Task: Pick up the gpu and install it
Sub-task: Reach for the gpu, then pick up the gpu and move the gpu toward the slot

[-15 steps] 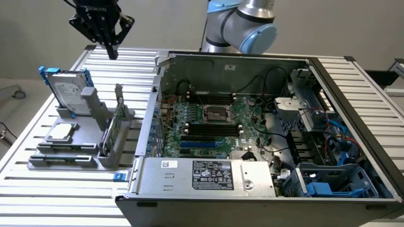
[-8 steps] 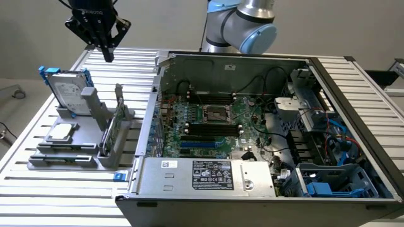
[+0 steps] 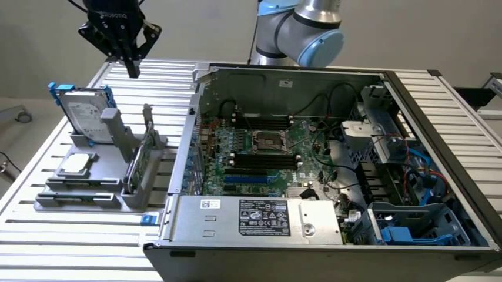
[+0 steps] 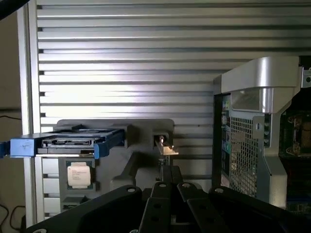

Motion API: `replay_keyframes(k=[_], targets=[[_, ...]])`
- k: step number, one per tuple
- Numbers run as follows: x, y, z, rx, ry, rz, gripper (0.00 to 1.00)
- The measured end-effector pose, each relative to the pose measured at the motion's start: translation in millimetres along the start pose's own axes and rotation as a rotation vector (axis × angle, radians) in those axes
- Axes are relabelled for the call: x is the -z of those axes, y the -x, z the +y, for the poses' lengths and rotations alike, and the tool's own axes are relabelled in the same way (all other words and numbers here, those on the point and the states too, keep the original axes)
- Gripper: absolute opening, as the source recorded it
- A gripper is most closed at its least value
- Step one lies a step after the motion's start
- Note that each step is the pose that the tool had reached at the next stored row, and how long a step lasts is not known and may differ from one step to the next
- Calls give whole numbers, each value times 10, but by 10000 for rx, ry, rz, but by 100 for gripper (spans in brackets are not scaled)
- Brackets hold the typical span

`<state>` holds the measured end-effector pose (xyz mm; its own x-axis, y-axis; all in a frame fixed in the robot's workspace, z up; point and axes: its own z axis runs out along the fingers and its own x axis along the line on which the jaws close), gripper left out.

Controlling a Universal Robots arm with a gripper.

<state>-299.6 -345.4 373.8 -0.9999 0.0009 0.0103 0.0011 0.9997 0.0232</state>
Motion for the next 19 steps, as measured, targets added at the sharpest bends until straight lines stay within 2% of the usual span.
replay_keyframes(k=[3,6,19], targets=[[1,-3,-19,80,-94,3,11],[2,-8,-62,109,-126,2,11],[2,-12,-69,112,-131,-11,11]])
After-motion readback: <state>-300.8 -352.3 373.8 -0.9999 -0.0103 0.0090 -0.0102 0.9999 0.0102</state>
